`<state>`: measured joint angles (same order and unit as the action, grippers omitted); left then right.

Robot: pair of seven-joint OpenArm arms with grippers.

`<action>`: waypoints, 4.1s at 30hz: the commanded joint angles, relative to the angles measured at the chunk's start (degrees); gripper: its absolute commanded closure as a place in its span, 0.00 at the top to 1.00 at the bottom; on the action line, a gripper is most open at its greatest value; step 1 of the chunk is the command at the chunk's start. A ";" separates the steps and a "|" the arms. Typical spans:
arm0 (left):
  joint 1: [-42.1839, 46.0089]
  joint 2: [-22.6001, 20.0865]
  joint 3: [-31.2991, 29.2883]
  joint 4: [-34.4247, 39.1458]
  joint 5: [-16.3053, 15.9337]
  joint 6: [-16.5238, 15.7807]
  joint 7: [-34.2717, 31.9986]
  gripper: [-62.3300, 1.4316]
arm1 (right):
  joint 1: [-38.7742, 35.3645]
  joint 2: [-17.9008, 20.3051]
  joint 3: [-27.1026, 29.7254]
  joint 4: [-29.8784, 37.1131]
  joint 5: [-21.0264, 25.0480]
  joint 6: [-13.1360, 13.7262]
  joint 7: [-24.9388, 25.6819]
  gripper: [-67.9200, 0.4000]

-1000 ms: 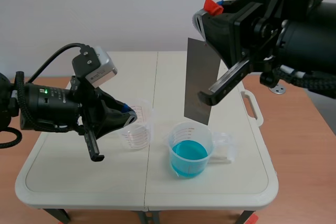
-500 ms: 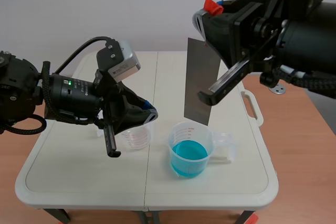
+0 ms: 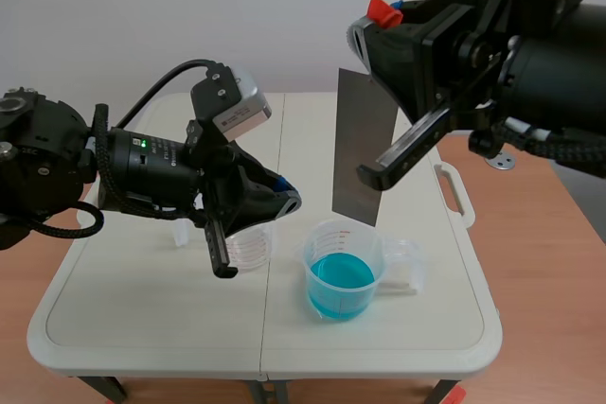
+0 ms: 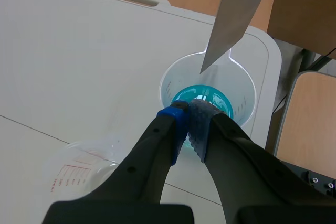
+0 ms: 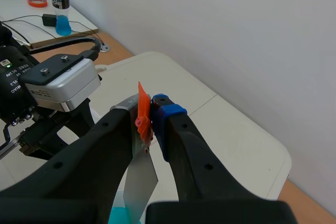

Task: Hold the metal plate by the orange handle, dip it into the blue solution, take it out and point at it, then put the plate back in the beaker on the left.
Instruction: 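Point at the plate with the left hand, then lower the plate into the blue solution, then hold the plate still in the solution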

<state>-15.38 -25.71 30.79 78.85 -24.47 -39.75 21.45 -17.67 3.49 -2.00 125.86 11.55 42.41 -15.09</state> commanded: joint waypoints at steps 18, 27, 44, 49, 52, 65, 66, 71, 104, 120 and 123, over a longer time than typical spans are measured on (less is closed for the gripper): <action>3.02 -5.20 -4.50 0.72 -0.52 6.62 -5.01 0.05 | 0.52 0.00 -0.20 1.05 0.61 0.31 0.87 0.03; 12.33 -16.74 -13.92 0.76 -0.55 11.41 -15.13 0.05 | 0.52 0.00 -0.20 1.03 0.63 0.31 0.87 0.03; 47.56 -32.41 -39.08 0.74 -0.48 21.22 -25.07 0.05 | 0.55 0.00 -0.20 -4.09 0.63 0.31 2.01 0.03; 57.83 -32.22 -43.78 0.74 -0.31 22.64 -25.07 0.05 | 0.63 0.00 -0.20 -6.56 0.61 0.31 2.93 0.03; 62.53 -31.10 -45.31 0.70 -0.07 22.69 -25.07 0.05 | 0.72 0.00 -0.20 -8.31 0.61 0.31 3.76 0.03; 72.54 -20.85 -45.70 0.63 6.10 22.67 -24.57 0.05 | 3.91 0.02 -0.26 -17.64 0.39 0.31 6.27 0.03; 72.65 -19.93 -45.70 0.63 6.62 22.64 -24.37 0.05 | 4.15 0.02 -0.28 -18.51 0.39 0.31 6.51 0.03; 72.65 -17.64 -45.68 0.63 8.07 22.49 -23.82 0.05 | 4.52 0.02 -0.31 -22.43 0.17 0.31 7.58 0.03; 72.48 -17.66 -45.68 0.66 8.70 22.47 -23.15 0.05 | 4.55 0.02 -0.31 -33.51 -12.92 0.31 19.56 0.03; 72.48 -17.66 -45.68 0.66 8.68 22.47 -23.10 0.05 | 4.55 0.00 -0.31 -33.51 -12.92 0.31 19.56 0.03; 72.48 -17.66 -45.68 0.66 8.68 22.47 -23.10 0.05 | 4.55 0.00 -0.31 -33.51 -12.92 0.31 19.56 0.03</action>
<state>57.28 -43.07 -14.66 78.87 -15.57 -17.15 -1.54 -13.06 3.46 -2.00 92.55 -0.91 42.24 4.93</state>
